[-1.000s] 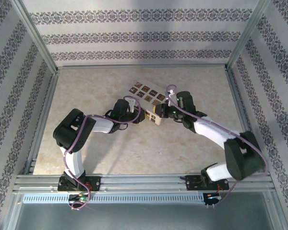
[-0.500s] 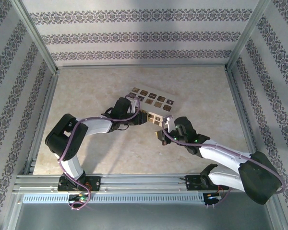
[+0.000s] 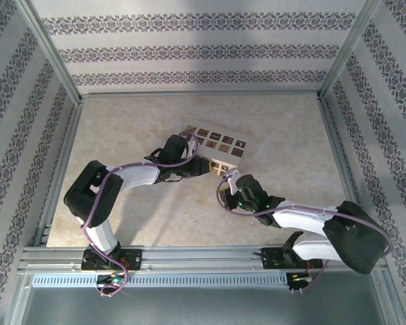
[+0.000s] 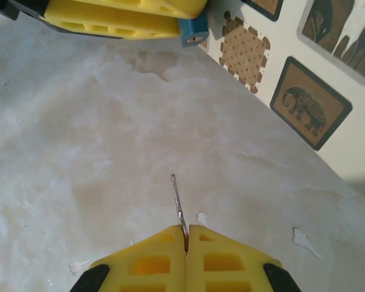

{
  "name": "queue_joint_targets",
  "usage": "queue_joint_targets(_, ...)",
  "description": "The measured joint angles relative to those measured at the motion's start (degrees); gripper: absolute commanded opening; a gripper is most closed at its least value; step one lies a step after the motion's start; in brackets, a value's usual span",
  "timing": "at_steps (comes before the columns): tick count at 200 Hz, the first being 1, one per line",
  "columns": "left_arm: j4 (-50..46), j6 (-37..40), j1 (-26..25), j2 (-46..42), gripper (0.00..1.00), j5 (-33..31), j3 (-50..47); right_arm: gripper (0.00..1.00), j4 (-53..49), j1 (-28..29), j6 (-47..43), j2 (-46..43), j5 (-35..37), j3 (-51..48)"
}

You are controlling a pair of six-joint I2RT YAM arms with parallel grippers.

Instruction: Unlock the padlock with the key

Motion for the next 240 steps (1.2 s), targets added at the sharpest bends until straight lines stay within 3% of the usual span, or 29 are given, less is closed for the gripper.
queue_joint_targets(240,-4.1,-2.6,0.0,0.0,0.21,0.2,1.9,0.00,13.0,-1.4,-1.0,8.1,-2.5,2.4)
